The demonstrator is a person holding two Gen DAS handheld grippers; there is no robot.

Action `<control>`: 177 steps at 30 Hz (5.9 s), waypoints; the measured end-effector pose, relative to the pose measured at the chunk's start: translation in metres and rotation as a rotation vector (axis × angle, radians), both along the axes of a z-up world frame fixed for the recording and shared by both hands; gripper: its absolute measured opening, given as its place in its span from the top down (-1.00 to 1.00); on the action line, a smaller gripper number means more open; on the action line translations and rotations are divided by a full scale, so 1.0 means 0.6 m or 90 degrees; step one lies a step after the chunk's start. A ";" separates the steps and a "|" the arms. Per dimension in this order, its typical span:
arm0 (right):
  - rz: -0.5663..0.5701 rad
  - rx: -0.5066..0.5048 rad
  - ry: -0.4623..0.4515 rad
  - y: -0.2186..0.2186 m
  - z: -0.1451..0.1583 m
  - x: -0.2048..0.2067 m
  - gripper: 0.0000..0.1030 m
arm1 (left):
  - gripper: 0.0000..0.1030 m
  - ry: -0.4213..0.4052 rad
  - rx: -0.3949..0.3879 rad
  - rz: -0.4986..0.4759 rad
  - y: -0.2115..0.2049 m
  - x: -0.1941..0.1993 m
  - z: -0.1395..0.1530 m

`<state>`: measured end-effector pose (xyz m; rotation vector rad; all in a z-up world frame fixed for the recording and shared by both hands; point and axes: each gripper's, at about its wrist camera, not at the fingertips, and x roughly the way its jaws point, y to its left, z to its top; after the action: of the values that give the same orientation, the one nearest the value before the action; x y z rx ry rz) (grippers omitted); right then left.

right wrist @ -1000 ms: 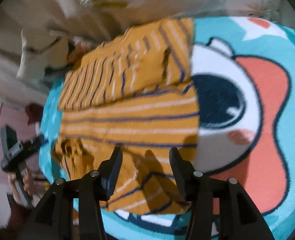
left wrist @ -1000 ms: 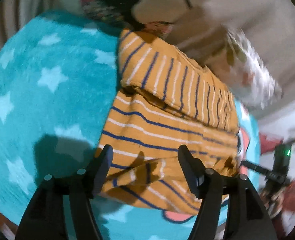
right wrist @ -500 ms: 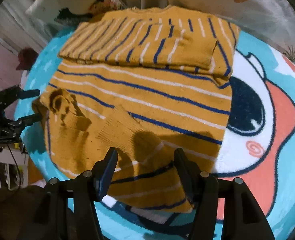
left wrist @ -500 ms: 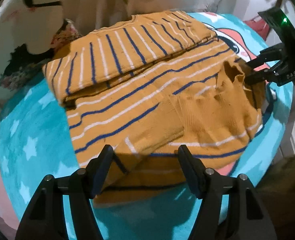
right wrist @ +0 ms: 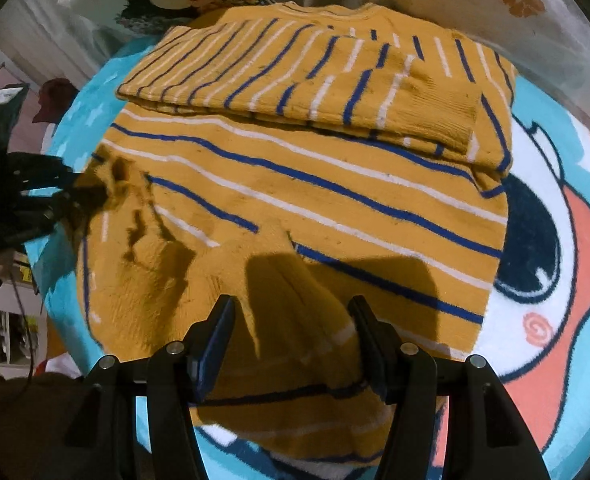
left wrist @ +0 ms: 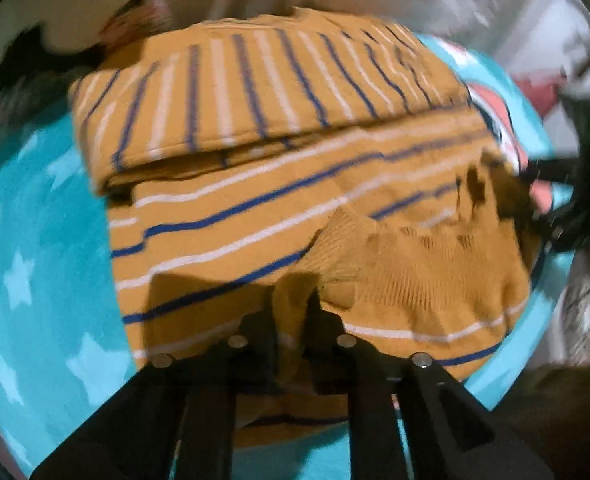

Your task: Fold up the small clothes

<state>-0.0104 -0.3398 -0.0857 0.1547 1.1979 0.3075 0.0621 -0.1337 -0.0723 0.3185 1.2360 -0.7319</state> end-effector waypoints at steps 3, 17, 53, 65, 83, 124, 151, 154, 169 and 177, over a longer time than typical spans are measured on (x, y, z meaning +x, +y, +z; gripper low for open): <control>-0.016 0.056 0.012 -0.011 0.002 0.003 0.77 | 0.81 0.032 -0.055 0.066 0.033 0.019 0.015; -0.164 0.198 -0.102 -0.129 0.154 0.025 0.85 | 0.82 0.090 -0.276 0.240 0.132 0.114 0.096; -0.334 0.119 -0.006 -0.169 0.028 0.332 0.85 | 0.22 0.051 -0.216 0.344 0.125 0.300 0.009; -0.354 0.068 -0.096 -0.170 0.162 0.282 0.39 | 0.01 -0.010 -0.142 0.351 0.146 0.215 0.038; -0.143 0.180 0.037 0.217 0.117 0.439 0.55 | -0.05 -0.027 -0.108 0.417 0.201 0.120 0.032; -0.335 0.129 -0.033 -0.170 0.112 0.232 -0.09 | -0.13 0.014 -0.075 0.390 0.187 0.096 0.026; -0.373 0.333 -0.036 -0.235 0.042 0.055 -0.13 | -0.57 0.125 -0.293 0.393 0.184 0.052 0.006; -0.368 0.353 -0.005 -0.201 0.002 0.020 -0.16 | -0.61 0.167 -0.312 0.383 0.157 0.047 -0.022; -0.419 0.470 -0.011 -0.150 -0.077 0.045 -0.17 | -0.70 0.219 -0.375 0.413 0.143 0.126 -0.047; -0.452 0.509 -0.051 -0.155 -0.076 0.108 -0.19 | -0.70 0.229 -0.391 0.417 0.125 0.163 -0.050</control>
<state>0.0545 -0.4325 -0.1312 1.2189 0.8161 0.1428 0.1599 -0.0585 -0.1024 -0.7227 1.2767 -0.5641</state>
